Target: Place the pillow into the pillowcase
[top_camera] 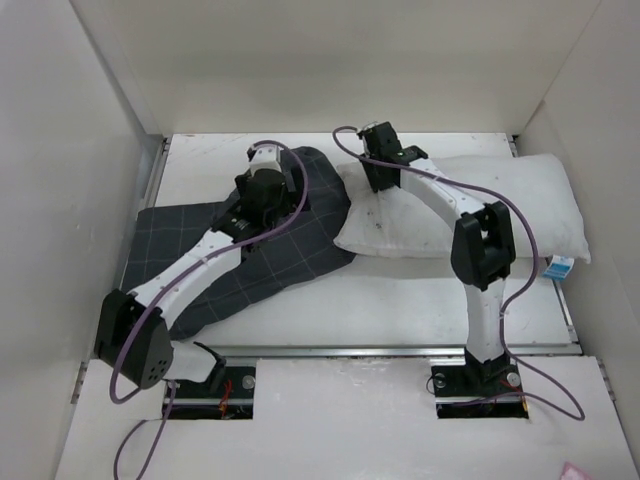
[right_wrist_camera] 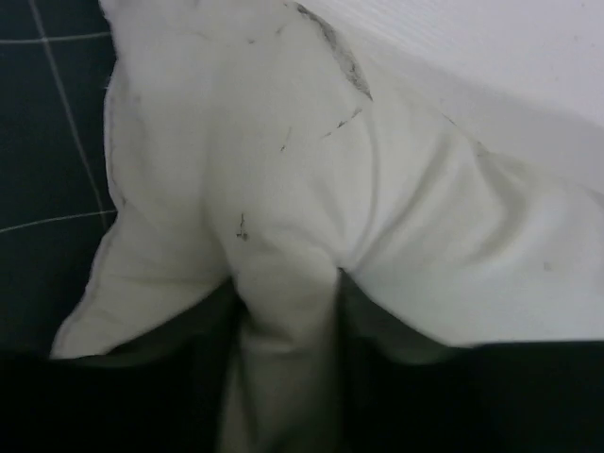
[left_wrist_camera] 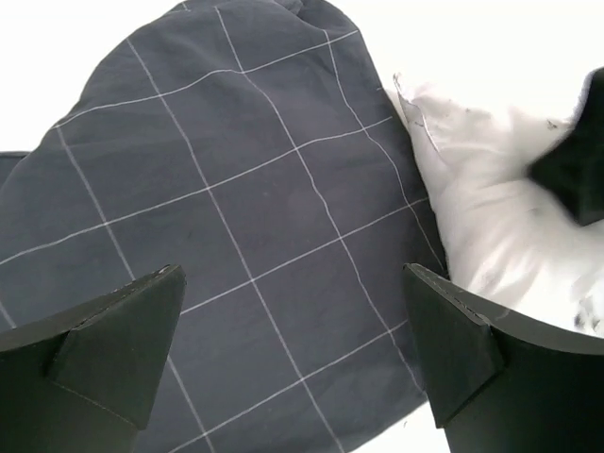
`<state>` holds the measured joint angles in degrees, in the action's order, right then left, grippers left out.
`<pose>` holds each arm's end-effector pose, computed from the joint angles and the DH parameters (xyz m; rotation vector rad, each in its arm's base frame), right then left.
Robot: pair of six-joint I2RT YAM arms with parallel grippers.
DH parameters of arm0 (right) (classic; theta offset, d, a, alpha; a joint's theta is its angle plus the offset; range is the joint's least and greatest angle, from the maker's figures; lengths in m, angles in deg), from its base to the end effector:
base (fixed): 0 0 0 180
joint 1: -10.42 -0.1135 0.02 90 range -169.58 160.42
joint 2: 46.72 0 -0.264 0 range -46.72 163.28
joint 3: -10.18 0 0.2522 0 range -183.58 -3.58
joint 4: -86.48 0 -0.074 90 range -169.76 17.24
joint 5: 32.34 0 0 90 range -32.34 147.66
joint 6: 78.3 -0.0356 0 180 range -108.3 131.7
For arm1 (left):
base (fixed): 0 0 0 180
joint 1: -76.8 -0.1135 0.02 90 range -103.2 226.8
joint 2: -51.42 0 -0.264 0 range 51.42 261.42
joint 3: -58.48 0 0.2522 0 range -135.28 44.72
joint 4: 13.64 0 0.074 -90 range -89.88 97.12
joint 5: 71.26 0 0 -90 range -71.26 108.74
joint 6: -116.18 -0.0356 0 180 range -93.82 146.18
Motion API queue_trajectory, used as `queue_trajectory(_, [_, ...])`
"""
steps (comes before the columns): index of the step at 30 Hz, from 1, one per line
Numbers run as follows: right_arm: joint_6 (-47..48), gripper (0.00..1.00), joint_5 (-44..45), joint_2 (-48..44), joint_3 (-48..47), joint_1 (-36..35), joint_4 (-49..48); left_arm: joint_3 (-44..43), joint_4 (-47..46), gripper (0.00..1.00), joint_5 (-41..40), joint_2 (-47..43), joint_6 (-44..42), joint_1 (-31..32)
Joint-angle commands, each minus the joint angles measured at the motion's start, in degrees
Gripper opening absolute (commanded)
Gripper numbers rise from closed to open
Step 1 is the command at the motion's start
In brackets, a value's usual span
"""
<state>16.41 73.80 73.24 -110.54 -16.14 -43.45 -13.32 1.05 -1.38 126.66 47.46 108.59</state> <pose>0.4289 0.2033 0.2635 -0.5231 2.3352 -0.1648 0.2670 -0.1511 0.3202 -0.0679 1.8775 -0.3076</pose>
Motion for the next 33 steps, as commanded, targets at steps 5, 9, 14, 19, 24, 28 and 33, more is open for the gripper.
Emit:
queue_trajectory(5, [-5.49, 0.00, -3.12, -5.69, -2.55, 7.75, 0.27, -12.08, 0.04, 0.99, 3.49, 12.09, 0.26, 0.29])
queue_trajectory(9, [-6.82, 0.00, -16.99, -16.32, 1.04, 14.43, -8.07, -21.48, 2.66, 0.99, 6.40, 22.18, 1.21, 0.29])
queue_trajectory(14, [-7.35, 0.00, -28.00, -21.79, 1.40, 16.72, -11.61, -36.59, 8.90, 0.99, 5.36, 36.27, 4.47, 0.29])
queue_trajectory(19, [-9.71, 0.00, -33.88, -23.72, 0.35, 19.53, -13.81, -53.56, 16.11, 0.95, 2.82, 50.58, 7.81, 0.29])
queue_trajectory(24, [-10.42, 0.00, -44.51, -23.72, 0.87, 20.77, -16.45, -63.06, 20.25, 0.94, 0.44, 59.13, 11.85, -0.33])
queue_trajectory(28, [-10.42, 0.00, -47.95, -25.74, 3.06, 20.77, -19.70, -65.88, 20.25, 0.94, 0.43, 62.83, 15.10, -0.85])
queue_trajectory(33, [-10.42, 0.00, -48.57, -26.27, 4.38, 20.77, -19.70, -68.43, 20.59, 0.90, -0.26, 65.73, 16.51, -0.85])
